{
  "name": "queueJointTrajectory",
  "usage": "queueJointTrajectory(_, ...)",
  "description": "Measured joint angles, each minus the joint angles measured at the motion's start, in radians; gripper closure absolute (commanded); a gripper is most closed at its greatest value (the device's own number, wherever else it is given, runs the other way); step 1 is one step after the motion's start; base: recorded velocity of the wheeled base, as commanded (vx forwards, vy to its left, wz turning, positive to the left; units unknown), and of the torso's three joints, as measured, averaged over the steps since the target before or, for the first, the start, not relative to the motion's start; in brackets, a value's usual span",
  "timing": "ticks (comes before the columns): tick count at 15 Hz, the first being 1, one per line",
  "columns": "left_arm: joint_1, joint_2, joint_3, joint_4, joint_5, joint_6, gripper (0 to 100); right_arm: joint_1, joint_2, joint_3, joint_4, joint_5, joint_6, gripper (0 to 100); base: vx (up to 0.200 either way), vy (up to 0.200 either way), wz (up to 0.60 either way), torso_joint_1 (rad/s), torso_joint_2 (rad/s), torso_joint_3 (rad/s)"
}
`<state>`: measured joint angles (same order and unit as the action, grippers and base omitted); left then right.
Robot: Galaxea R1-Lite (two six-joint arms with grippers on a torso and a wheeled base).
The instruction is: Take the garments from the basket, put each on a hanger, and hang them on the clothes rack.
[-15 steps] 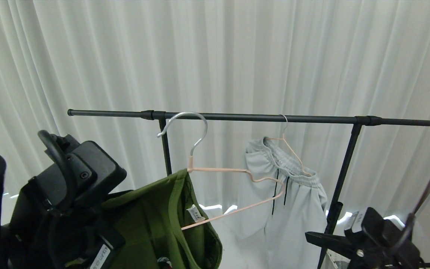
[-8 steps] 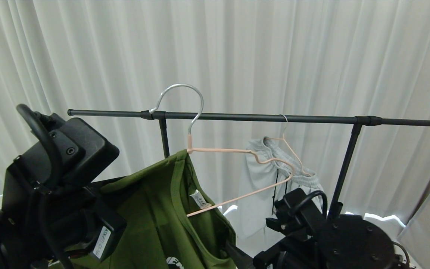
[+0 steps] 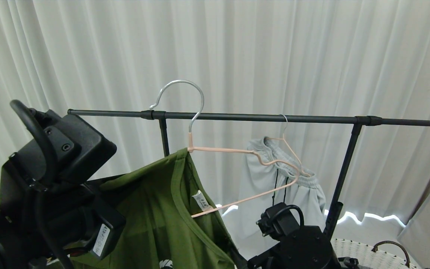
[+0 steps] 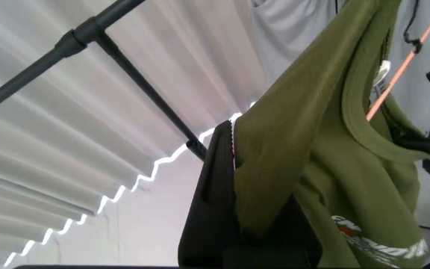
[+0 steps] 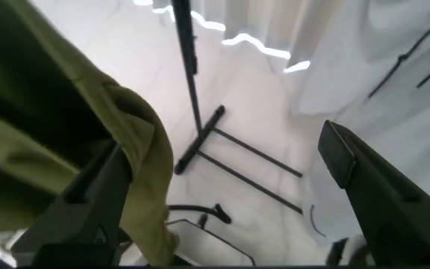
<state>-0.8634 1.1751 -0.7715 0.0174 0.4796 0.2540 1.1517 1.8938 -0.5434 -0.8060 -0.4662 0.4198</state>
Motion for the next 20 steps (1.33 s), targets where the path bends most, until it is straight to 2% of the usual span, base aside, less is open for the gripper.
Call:
queueJointTrajectory(3, 0.029, -0.002, 0.022, 0.000, 0.004, 0.008, 100, -0.045, 0.000, 0.033, 0.000, -0.024, -0.010, 100, 0.000, 0.000, 0.00, 0.000, 0.00, 0.000)
queueJointTrajectory(8, 0.062, -0.016, 0.084, 0.001, 0.002, 0.016, 100, -0.236, -0.051, 0.083, -0.004, -0.025, -0.076, 100, 0.000, 0.000, 0.00, 0.000, 0.00, 0.000)
queueJointTrajectory(10, 0.063, -0.025, 0.125, -0.001, 0.003, 0.022, 100, -0.282, -0.084, 0.087, -0.002, -0.013, -0.086, 100, 0.000, 0.000, 0.00, 0.000, 0.00, 0.000)
queueJointTrajectory(13, 0.064, -0.038, 0.189, -0.003, 0.006, 0.025, 100, -0.299, -0.151, 0.088, 0.007, 0.065, -0.123, 100, 0.000, 0.000, 0.00, 0.000, 0.00, 0.000)
queueJointTrajectory(16, 0.064, -0.047, 0.246, -0.004, 0.017, 0.081, 100, -0.303, -0.228, 0.086, 0.044, 0.150, -0.200, 100, 0.000, 0.000, 0.00, 0.000, 0.00, 0.000)
queueJointTrajectory(18, 0.064, -0.046, 0.262, -0.005, 0.036, 0.084, 100, -0.299, -0.273, 0.081, 0.071, 0.197, -0.223, 100, 0.000, 0.000, 0.00, 0.000, 0.00, 0.000)
queueJointTrajectory(19, 0.064, -0.045, 0.264, -0.018, 0.037, 0.081, 100, -0.291, -0.296, 0.080, 0.090, 0.213, -0.231, 0, 0.000, 0.000, 0.00, 0.000, 0.00, 0.000)
queueJointTrajectory(20, 0.064, -0.044, 0.266, -0.028, 0.037, 0.079, 100, -0.281, -0.314, 0.080, 0.109, 0.221, -0.234, 0, 0.000, 0.000, 0.00, 0.000, 0.00, 0.000)
